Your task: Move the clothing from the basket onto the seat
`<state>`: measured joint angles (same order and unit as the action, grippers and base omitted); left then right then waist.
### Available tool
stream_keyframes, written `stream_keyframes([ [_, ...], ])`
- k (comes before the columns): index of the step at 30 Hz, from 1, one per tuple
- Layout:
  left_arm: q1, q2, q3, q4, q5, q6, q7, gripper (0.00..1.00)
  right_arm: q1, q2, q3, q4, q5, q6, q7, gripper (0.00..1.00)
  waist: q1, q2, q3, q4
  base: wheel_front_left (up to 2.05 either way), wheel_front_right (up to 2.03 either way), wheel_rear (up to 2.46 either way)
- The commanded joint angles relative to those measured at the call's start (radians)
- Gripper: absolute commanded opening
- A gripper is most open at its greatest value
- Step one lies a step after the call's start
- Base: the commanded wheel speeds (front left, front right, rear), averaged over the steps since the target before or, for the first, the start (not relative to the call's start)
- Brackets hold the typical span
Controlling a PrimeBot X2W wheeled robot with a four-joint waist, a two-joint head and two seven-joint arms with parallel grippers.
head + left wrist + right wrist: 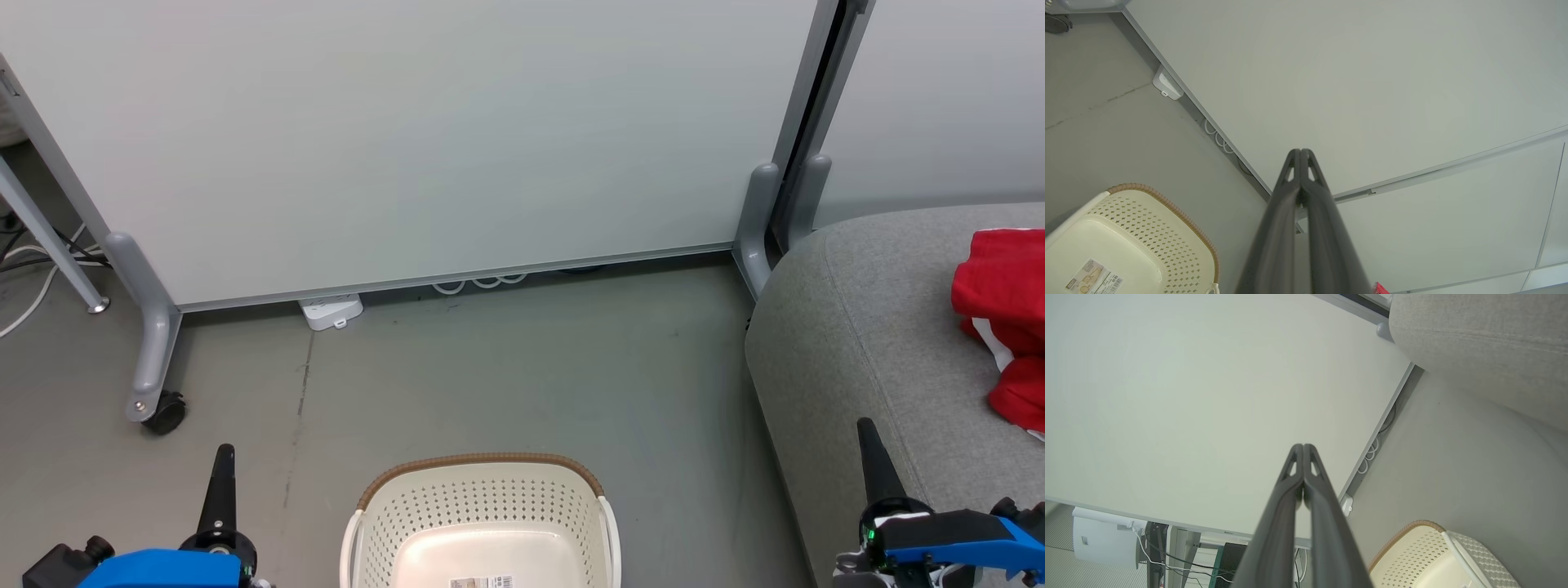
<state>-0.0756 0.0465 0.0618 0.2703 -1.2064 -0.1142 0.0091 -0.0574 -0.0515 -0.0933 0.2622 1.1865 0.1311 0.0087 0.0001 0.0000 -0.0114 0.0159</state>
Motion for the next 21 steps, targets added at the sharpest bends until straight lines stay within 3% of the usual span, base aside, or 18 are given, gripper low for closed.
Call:
stream_keyframes([
  [1,-0.024,0.005,0.009,-0.012,-0.026,-0.004,0.008,0.00,-0.024,0.001,-0.003,-0.011,0.028,0.000,0.007,0.00,-0.0001,0.0000,0.000,0.000,0.00,0.00,0.00],
  [21,-0.032,0.006,0.029,-0.019,-0.199,-0.012,0.053,0.00,-0.039,0.001,-0.012,-0.015,0.209,0.000,0.054,0.00,-0.0001,0.0000,0.006,-0.007,0.00,0.00,0.00],
])
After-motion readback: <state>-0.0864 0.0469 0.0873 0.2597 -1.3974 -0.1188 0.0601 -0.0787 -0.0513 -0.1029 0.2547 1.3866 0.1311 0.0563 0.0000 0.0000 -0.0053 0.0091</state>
